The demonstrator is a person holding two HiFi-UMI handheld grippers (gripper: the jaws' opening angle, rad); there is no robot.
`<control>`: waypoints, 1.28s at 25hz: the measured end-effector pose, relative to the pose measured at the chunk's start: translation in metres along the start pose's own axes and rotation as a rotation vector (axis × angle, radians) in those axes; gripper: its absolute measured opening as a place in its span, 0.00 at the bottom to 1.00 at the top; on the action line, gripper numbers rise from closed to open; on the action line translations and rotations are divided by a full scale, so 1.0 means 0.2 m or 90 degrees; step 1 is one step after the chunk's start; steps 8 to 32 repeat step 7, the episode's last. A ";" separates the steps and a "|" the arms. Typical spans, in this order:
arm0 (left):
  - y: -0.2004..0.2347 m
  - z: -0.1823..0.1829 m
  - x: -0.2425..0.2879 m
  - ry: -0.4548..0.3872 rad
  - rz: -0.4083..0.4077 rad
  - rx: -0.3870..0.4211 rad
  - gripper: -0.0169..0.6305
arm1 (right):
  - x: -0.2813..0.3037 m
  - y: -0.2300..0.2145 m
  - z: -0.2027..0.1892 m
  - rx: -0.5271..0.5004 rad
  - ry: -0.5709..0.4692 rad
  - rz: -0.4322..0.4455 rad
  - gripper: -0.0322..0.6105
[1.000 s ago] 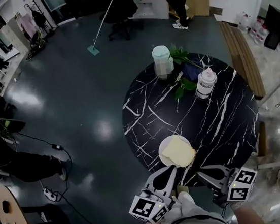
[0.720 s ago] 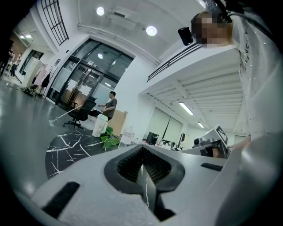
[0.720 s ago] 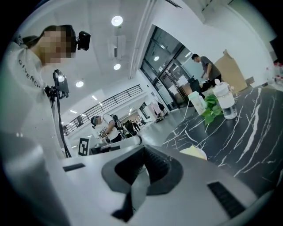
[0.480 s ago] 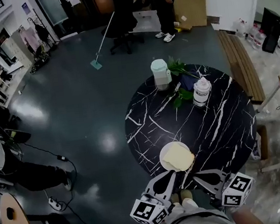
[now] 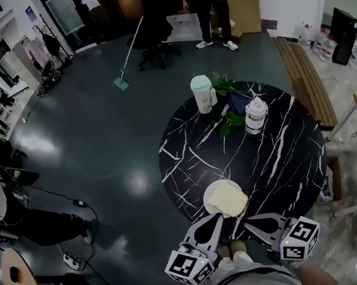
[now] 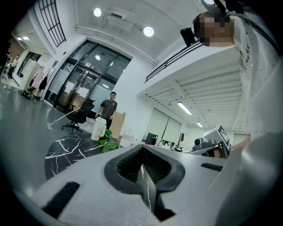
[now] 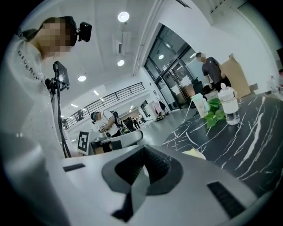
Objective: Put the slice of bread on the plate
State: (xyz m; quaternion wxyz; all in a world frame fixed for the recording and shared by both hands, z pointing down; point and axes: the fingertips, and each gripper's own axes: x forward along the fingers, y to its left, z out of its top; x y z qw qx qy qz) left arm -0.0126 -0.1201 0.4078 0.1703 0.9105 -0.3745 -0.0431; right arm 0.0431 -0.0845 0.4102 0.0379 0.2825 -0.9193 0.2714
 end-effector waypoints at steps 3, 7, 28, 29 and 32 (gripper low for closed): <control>0.02 0.01 0.00 0.001 0.008 -0.001 0.04 | 0.01 -0.01 0.00 0.005 0.006 0.001 0.06; 0.04 0.01 0.01 0.006 0.010 -0.003 0.04 | 0.01 -0.04 0.00 0.015 0.008 -0.002 0.06; 0.04 0.01 0.01 0.006 0.010 -0.003 0.04 | 0.01 -0.04 0.00 0.015 0.008 -0.002 0.06; 0.04 0.01 0.01 0.006 0.010 -0.003 0.04 | 0.01 -0.04 0.00 0.015 0.008 -0.002 0.06; 0.04 0.01 0.01 0.006 0.010 -0.003 0.04 | 0.01 -0.04 0.00 0.015 0.008 -0.002 0.06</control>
